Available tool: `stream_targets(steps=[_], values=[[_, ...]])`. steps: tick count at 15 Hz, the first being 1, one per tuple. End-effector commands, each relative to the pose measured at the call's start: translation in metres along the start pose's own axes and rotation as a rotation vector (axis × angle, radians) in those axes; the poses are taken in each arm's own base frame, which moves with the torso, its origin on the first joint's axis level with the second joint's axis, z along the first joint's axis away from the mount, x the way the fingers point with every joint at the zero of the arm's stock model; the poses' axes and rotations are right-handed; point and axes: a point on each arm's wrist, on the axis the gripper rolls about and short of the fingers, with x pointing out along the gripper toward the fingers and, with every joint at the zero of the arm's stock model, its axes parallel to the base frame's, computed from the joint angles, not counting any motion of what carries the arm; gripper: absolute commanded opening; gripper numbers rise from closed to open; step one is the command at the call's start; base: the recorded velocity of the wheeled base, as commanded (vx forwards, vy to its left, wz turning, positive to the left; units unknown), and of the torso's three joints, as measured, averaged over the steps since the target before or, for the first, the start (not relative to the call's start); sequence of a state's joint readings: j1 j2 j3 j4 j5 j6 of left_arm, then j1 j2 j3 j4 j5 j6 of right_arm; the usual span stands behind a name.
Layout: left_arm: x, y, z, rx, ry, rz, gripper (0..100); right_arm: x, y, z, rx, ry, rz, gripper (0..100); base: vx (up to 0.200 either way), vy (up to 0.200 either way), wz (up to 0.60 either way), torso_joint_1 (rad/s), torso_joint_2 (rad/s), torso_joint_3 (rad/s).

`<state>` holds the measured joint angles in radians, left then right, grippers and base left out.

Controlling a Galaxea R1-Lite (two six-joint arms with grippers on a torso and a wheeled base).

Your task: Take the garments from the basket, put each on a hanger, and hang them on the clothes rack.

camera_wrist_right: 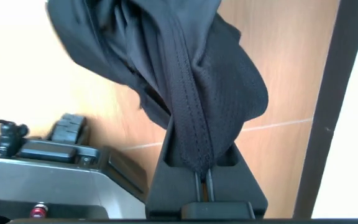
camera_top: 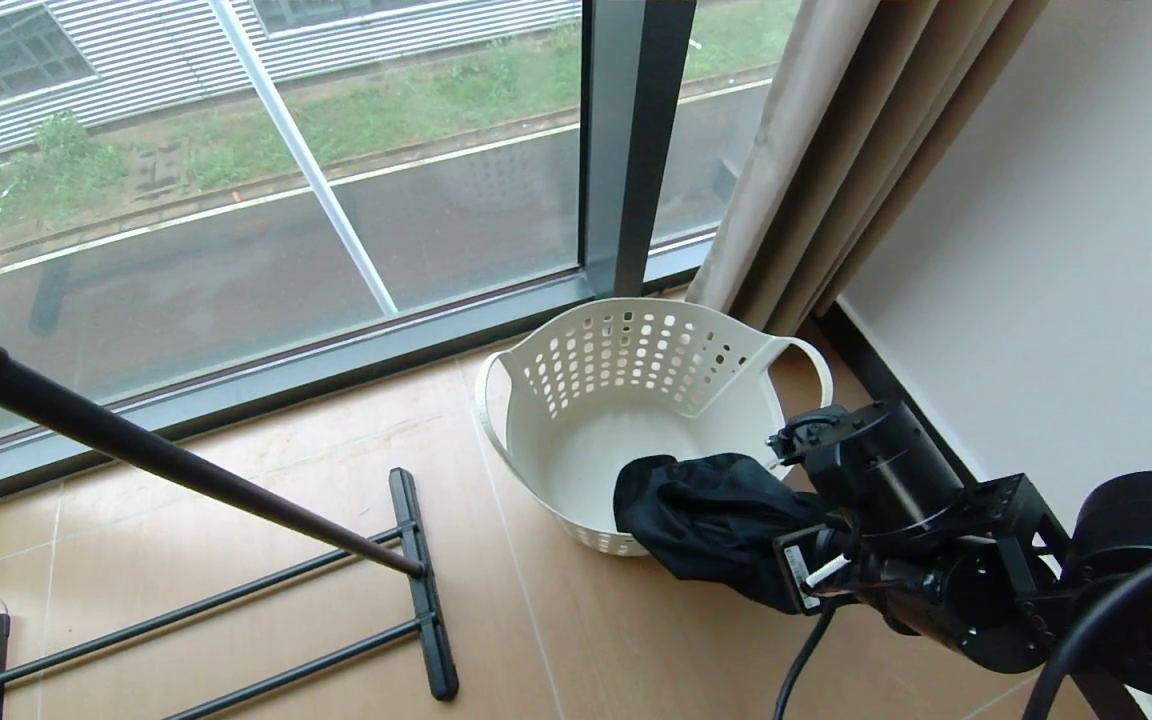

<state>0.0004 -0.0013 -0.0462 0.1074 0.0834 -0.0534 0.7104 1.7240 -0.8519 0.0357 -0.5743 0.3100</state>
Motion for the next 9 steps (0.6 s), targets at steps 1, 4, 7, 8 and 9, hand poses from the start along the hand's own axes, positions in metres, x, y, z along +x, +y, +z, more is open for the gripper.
stream_targets(steps=[1,4,7,8,9], values=[[0.000,0.000,0.000,-0.002,0.001,0.002,100,-0.012,0.003,-0.001,-0.008,-0.024,0.029,0,0.000,0.000,0.00,-0.002,0.01,0.212],[0.000,0.000,-0.001,0.003,0.005,-0.002,100,-0.039,0.004,-0.014,-0.038,-0.071,0.099,0,0.000,0.000,0.00,0.004,0.01,0.206],[0.000,0.000,0.000,-0.009,0.001,-0.001,100,-0.053,-0.005,-0.007,-0.083,-0.132,0.115,0,0.000,0.000,0.00,0.001,0.00,0.203],[0.000,0.000,0.000,-0.011,0.001,-0.002,100,-0.053,-0.009,-0.018,-0.117,-0.116,0.111,0,0.000,0.000,0.00,0.002,0.01,0.203],[0.000,0.000,0.000,-0.008,0.001,-0.002,100,-0.050,-0.011,-0.027,-0.130,-0.097,0.127,0,0.000,0.000,0.00,-0.002,0.01,0.198]])
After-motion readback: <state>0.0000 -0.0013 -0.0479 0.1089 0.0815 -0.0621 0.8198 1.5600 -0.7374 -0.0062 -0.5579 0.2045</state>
